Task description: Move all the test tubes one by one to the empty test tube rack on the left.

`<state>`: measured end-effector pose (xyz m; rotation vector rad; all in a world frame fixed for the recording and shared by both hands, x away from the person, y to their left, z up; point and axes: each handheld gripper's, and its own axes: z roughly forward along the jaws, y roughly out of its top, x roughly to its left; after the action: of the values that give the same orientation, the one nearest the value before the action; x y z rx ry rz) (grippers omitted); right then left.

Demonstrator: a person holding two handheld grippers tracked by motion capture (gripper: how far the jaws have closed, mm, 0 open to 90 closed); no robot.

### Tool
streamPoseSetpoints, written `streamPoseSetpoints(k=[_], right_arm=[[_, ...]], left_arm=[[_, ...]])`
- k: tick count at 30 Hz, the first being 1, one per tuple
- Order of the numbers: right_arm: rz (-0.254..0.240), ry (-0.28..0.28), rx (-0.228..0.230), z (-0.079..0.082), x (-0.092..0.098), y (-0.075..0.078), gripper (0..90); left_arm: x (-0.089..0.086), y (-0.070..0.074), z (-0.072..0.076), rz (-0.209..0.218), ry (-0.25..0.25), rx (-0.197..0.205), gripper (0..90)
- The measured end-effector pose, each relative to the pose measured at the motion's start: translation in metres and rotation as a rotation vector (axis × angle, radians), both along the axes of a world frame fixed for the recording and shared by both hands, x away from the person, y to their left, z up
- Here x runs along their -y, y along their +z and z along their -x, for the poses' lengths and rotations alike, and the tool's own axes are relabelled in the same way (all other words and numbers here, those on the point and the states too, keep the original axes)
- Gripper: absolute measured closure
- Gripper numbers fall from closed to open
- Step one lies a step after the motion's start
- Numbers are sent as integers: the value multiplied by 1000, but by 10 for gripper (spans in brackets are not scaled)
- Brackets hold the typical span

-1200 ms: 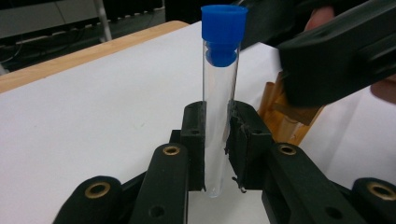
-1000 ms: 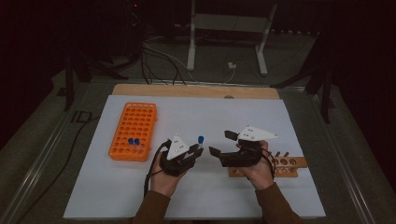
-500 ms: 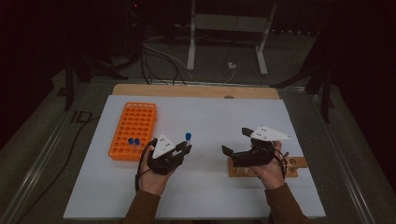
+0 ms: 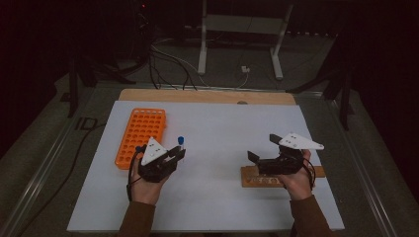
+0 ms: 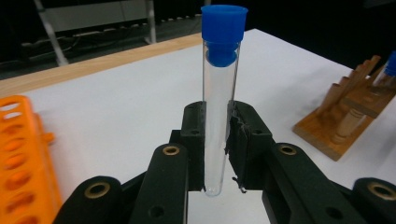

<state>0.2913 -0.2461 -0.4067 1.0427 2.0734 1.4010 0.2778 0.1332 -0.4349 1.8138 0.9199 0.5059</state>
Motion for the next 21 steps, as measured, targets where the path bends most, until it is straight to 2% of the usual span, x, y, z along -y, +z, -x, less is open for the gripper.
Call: streamPoseSetpoints(k=[9, 21], right_arm=[[-16, -31, 2, -2, 11, 0, 5], [-36, -44, 8, -2, 26, -4, 5]], left_arm=[[-28, 6, 1, 15, 54, 19, 768], [-60, 8, 7, 49, 82, 52, 768]])
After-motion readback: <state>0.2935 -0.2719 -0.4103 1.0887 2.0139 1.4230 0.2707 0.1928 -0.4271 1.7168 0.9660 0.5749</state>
